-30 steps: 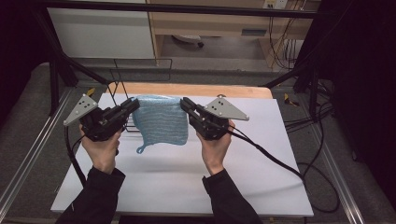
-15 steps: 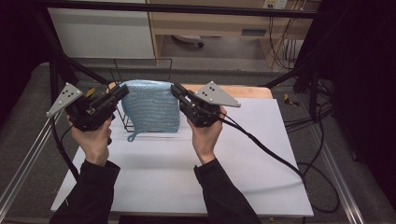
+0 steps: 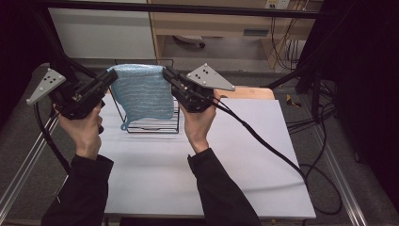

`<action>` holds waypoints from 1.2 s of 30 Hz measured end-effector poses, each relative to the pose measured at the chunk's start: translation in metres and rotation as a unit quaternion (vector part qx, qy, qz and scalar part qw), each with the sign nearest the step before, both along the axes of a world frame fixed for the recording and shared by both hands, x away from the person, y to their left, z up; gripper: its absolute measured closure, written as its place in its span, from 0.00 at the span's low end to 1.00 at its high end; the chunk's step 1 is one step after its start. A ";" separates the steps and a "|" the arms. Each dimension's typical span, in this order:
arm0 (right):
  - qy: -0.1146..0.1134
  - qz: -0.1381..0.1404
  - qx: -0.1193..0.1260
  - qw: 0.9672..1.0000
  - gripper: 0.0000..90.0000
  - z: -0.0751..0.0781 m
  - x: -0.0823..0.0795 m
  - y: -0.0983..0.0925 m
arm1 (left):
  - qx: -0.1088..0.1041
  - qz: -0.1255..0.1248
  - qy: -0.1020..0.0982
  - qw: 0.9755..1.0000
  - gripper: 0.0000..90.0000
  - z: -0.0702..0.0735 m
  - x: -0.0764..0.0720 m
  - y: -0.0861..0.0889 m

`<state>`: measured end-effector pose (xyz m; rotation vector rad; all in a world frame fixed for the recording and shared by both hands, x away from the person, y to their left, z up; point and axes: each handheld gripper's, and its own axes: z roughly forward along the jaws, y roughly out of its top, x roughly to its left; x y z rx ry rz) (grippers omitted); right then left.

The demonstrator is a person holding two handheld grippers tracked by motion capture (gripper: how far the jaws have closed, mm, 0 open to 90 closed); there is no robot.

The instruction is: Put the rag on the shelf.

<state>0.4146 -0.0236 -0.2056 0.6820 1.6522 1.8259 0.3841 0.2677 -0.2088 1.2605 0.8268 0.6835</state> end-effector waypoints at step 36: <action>-0.023 -0.013 0.030 0.999 0.94 0.053 0.039 0.020 | 0.014 0.027 -0.030 0.999 0.90 0.073 0.039 0.008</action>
